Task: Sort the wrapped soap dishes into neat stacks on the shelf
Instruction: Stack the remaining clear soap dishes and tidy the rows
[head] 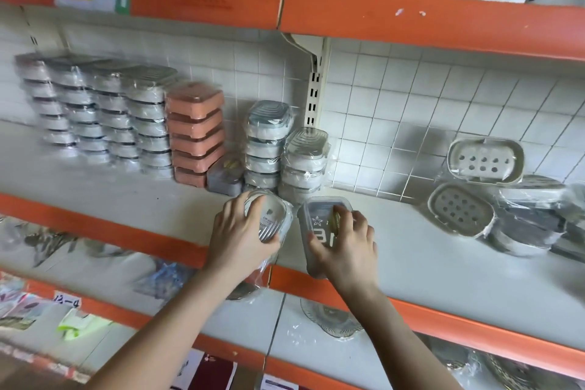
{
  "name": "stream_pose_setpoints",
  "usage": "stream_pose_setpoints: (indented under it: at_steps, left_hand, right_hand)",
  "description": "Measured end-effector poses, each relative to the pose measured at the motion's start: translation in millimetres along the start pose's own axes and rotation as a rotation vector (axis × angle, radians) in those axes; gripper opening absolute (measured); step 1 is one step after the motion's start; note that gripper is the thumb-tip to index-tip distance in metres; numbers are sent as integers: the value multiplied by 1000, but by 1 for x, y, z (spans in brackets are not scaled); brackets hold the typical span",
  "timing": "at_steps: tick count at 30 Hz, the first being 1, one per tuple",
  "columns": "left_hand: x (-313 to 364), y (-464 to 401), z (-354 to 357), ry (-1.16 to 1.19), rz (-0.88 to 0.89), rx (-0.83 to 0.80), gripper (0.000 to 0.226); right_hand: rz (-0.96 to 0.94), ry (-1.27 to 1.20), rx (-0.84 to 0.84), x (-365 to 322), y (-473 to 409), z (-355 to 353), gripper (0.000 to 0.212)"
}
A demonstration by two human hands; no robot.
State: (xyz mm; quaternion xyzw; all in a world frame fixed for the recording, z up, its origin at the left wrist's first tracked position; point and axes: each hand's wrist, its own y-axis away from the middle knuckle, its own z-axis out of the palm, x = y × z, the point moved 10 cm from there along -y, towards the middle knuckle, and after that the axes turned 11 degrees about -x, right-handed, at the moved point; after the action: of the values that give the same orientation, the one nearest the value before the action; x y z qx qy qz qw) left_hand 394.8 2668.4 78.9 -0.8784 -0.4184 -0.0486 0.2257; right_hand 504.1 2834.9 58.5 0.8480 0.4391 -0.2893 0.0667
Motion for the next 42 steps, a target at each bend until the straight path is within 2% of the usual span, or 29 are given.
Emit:
stream_pose_setpoints:
  at_steps: [5, 11, 18, 23, 29, 33, 35, 38, 42]
  left_hand:
    - [-15, -10, 6, -2, -13, -8, 68]
    - [-22, -31, 25, -50, -79, -138, 68]
    - [-29, -54, 58, -28, -86, -366, 69]
    - [-32, -57, 71, -28, -79, -443, 70]
    - [-36, -58, 71, 50, -38, -456, 72]
    - [-40, -52, 63, 88, -21, -454, 85]
    - [-49, -43, 64, 76, -56, -515, 96]
    - [-64, -27, 64, 91, -107, -552, 99]
    - [-77, -21, 56, 187, -100, -453, 98]
  right_hand:
    - [72, -21, -117, 5, -18, 16, 58]
    - [117, 43, -203, 15, -42, 29, 61]
    - [103, 131, -192, 19, -50, 41, 63]
    - [82, 226, -109, 14, -48, 45, 63]
    - [60, 307, -79, 1, -44, 46, 60]
    - [-239, 122, 113, -53, -29, 32, 32]
    - [-322, -6, 38, -75, -25, 41, 37]
    - [-273, -116, -103, -85, -27, 64, 43]
    - [-157, -169, -163, -74, -31, 91, 44]
